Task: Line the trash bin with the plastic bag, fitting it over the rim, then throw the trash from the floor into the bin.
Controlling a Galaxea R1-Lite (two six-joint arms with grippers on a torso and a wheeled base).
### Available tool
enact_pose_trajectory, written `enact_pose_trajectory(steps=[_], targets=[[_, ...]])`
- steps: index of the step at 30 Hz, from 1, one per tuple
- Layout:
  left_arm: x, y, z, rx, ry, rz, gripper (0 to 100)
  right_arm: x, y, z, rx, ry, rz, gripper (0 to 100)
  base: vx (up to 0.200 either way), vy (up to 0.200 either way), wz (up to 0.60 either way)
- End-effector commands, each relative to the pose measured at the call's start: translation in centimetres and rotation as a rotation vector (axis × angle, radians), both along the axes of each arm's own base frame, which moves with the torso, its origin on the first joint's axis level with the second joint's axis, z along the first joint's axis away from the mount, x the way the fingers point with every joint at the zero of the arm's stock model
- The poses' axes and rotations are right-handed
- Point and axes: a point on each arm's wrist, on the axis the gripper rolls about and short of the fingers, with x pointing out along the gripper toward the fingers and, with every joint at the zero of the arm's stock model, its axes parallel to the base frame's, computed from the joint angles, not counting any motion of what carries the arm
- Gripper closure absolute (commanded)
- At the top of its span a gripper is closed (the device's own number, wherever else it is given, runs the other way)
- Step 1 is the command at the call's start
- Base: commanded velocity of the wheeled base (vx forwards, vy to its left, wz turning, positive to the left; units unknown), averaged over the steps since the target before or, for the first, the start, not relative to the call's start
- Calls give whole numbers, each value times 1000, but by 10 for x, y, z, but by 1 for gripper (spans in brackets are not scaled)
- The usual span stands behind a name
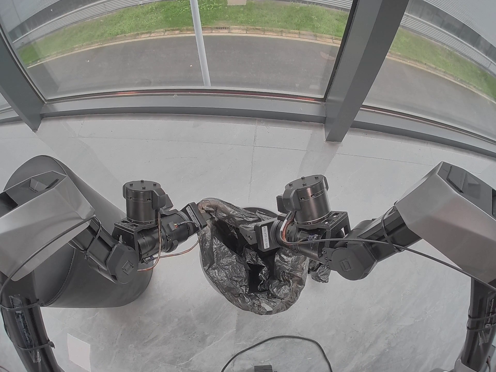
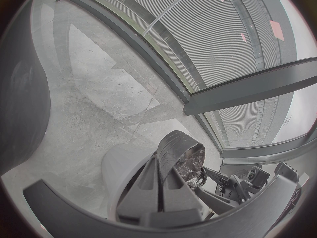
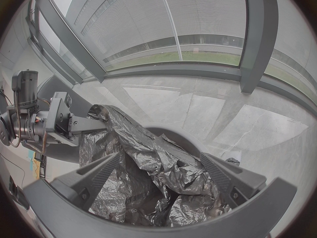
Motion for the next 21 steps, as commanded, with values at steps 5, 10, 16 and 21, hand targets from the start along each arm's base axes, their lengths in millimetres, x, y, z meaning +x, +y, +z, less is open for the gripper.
enact_pose_trajectory(steps=[5,10,16,21], targets=[[0,0,0,0,-2,0,100,13,-2,-10,-7,7,-21,0,0,0,0],[-1,0,0,1,0,0,100,31,-9,-13,-8,-8,-55,0,0,0,0],[-2,1,1,2,-1,-1,100,41,-13,-14,-9,-14,-73,0,0,0,0],[-2,1,2,15,-11,-6,100,45,-16,-11,-1,-23,-82,0,0,0,0]])
